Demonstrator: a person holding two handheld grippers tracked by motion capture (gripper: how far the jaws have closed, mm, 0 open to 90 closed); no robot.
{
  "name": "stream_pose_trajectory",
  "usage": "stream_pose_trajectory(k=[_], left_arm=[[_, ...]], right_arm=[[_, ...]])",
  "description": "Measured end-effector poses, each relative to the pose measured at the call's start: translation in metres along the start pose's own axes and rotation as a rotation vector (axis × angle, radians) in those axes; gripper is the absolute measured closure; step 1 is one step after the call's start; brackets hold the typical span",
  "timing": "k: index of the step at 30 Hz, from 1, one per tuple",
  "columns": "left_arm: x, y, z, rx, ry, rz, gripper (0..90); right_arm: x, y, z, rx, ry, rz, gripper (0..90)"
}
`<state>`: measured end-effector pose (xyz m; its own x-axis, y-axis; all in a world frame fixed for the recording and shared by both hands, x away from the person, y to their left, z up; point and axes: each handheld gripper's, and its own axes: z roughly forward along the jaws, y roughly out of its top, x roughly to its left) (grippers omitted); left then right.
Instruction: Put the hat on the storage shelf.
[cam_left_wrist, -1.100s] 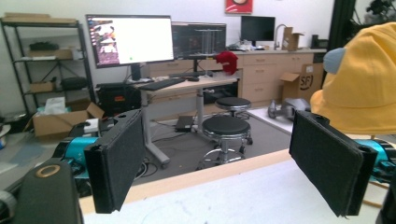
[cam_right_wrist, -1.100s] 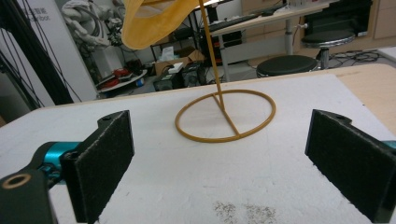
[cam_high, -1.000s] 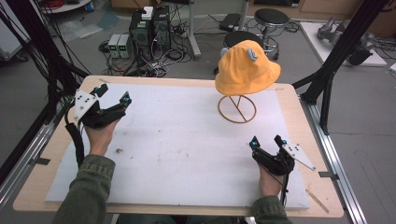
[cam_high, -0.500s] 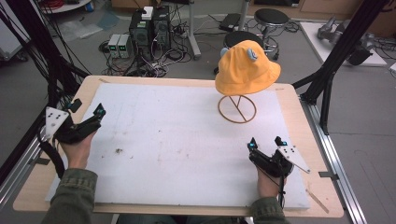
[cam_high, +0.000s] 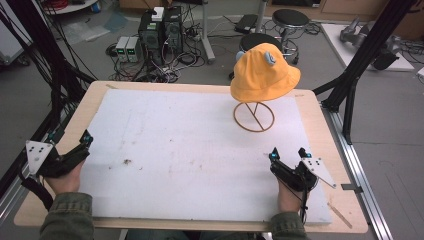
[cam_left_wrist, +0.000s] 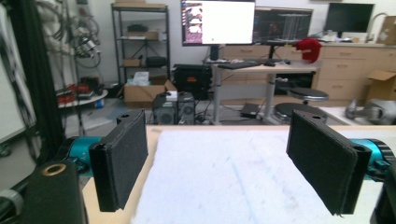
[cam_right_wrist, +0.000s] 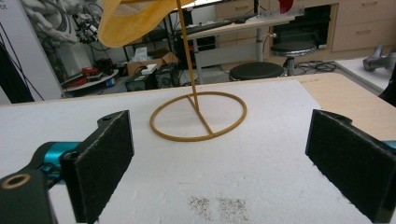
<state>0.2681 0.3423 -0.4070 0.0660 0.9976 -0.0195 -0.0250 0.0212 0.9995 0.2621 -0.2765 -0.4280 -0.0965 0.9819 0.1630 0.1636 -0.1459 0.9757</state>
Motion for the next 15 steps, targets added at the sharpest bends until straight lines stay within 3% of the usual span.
stream_pose_trajectory(k=[5,11,15], left_arm=[[0.006,-0.011,-0.008,0.038,0.036,0.022,20.9],[0.014,-0.016,-0.017,0.055,0.038,0.002,20.9],[0.017,-0.021,-0.019,0.069,0.033,-0.02,20.9]], right_arm=[[-0.001,-0.001,-0.001,0.003,0.005,0.01,6.7],[-0.012,-0.005,-0.006,-0.006,0.011,0.136,6.7],[-0.019,-0.005,-0.009,-0.016,-0.014,0.163,6.7]])
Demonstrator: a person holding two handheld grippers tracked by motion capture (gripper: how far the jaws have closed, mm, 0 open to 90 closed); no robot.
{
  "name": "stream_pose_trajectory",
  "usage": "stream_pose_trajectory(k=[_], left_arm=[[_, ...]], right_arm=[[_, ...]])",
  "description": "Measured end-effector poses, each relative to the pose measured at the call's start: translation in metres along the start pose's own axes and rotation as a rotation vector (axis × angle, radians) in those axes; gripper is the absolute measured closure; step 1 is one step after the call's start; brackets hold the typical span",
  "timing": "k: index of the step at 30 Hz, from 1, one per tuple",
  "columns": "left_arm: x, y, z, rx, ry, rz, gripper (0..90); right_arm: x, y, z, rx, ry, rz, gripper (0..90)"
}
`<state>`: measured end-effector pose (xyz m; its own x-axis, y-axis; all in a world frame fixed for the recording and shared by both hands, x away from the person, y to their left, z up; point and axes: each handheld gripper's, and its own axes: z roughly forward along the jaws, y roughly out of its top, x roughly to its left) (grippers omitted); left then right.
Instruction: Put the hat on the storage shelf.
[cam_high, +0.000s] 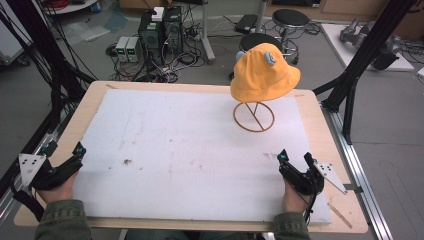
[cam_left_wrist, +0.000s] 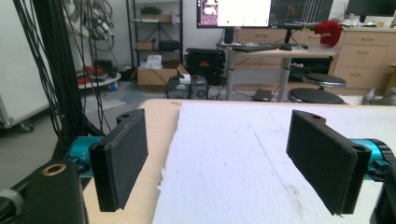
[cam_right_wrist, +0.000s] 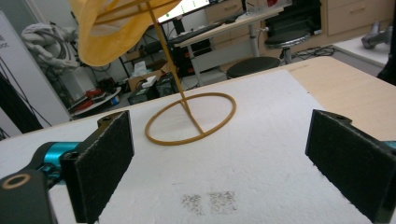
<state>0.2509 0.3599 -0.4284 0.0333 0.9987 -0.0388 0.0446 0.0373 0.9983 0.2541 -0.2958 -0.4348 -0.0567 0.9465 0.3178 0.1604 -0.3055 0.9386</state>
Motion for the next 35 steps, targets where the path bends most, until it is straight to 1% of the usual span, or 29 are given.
stream_pose_trajectory(k=[3,5,6,11,12,16,19,23,27,30,32,35], left_arm=[[0.0,-0.002,0.001,0.014,-0.01,-0.011,20.8],[0.001,-0.002,0.0,0.012,-0.012,-0.019,20.8],[0.0,-0.002,0.0,0.012,-0.012,-0.021,20.8],[0.0,-0.002,-0.002,0.01,-0.013,-0.03,20.8],[0.0,-0.003,-0.002,0.005,-0.015,-0.032,20.8],[-0.003,-0.003,-0.001,0.003,-0.028,-0.031,20.7],[-0.006,-0.003,0.0,0.009,-0.042,-0.022,20.6],[-0.008,-0.003,0.002,0.014,-0.054,-0.012,20.6],[-0.009,-0.004,0.003,0.015,-0.059,-0.018,20.5],[-0.009,-0.004,0.004,0.018,-0.067,-0.024,20.5],[-0.01,-0.004,0.004,0.02,-0.071,-0.018,20.5],[-0.01,-0.004,0.005,0.022,-0.079,-0.019,20.5]], right_arm=[[-0.001,0.0,-0.001,-0.003,-0.01,0.015,6.7],[0.0,0.0,-0.002,0.002,-0.01,0.01,6.7],[0.0,0.0,-0.002,-0.004,-0.008,-0.007,6.7],[0.004,-0.001,-0.001,0.009,0.001,-0.031,6.7],[0.004,-0.001,-0.001,0.006,0.002,-0.045,6.7],[0.006,-0.002,0.0,0.012,0.002,-0.06,6.7],[0.006,-0.002,0.001,0.014,0.005,-0.074,6.7],[0.006,-0.003,0.001,0.022,0.006,-0.077,6.7],[0.006,-0.004,0.002,0.025,0.011,-0.071,6.7],[0.007,-0.003,0.002,0.021,0.016,-0.081,6.7],[0.007,-0.003,0.003,0.02,0.02,-0.092,6.7],[0.008,-0.004,0.005,0.031,0.025,-0.087,6.7]])
